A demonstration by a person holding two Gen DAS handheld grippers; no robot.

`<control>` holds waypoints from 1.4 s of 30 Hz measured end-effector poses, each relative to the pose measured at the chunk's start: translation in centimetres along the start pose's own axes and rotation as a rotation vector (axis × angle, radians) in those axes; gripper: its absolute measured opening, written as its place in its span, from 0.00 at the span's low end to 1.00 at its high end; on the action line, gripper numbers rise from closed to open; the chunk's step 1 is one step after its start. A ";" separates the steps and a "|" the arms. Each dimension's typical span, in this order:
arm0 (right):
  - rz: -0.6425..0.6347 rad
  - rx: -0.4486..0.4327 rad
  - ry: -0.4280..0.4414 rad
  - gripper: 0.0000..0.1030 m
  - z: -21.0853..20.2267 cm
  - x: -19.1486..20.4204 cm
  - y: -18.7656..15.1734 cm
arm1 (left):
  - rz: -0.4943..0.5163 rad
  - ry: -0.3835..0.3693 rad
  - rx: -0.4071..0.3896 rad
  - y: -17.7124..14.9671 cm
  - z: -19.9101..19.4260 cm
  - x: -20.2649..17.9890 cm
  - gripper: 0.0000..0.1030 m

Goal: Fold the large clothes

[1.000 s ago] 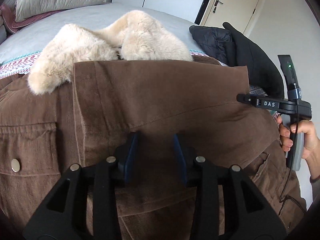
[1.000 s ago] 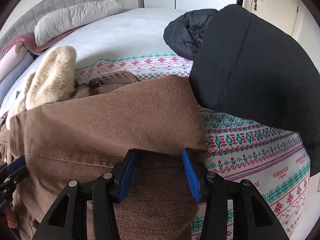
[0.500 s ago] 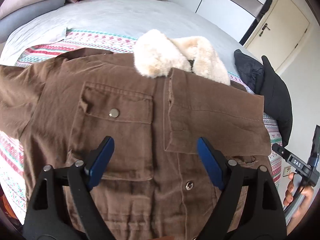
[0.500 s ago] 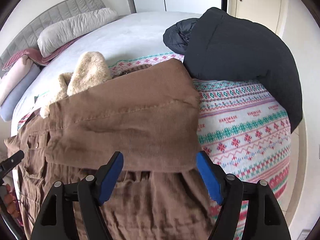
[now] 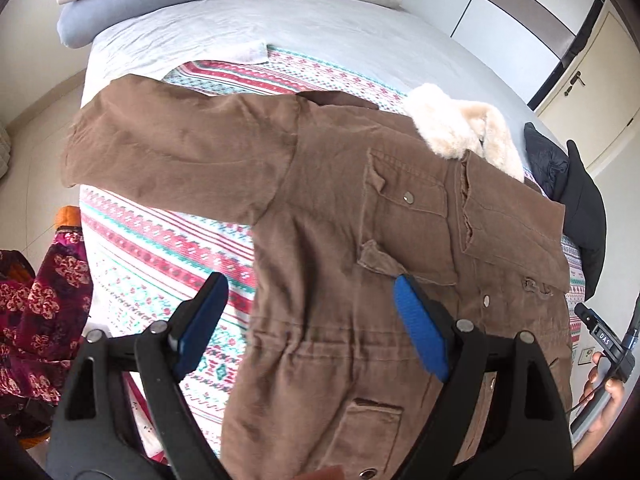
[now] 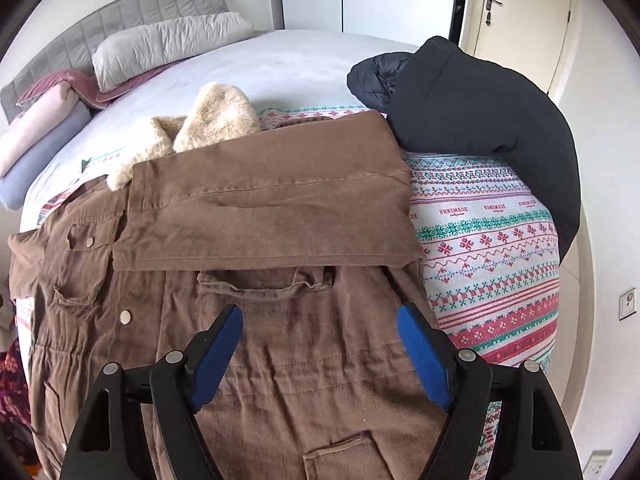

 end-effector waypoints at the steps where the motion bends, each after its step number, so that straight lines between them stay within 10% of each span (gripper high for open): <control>1: -0.002 0.001 -0.001 0.78 0.2 0.1 0.0 | -0.022 -0.001 0.001 0.1 0.1 1.3 0.82; 16: -0.017 0.025 0.018 0.78 1.5 1.2 -0.7 | -0.412 -0.036 -0.011 2.1 4.5 17.4 0.82; 30: -0.082 0.029 0.026 0.78 2.5 3.7 -1.5 | -0.932 -0.189 0.005 4.5 17.4 27.4 0.81; 33: -0.096 0.032 0.036 0.78 2.8 4.1 -1.6 | -1.031 -0.237 0.006 4.1 19.4 28.6 0.64; 37: -0.083 0.045 0.047 0.78 3.3 4.0 -1.7 | -1.045 -0.204 -0.038 4.4 18.6 29.2 0.12; 42: -0.059 0.037 0.066 0.78 3.0 3.6 -1.6 | -0.883 -0.082 -0.222 6.9 11.5 27.8 0.06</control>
Point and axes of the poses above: each gripper's, at about its wrist camera, not at the fingertips, and z roughly the way its jaws point, x to its left, y to its top, the point moved 1 cm from there along z, roughly the way its jaws point, and after that the axes turned 14 degrees about y, right-handed, at the moved point
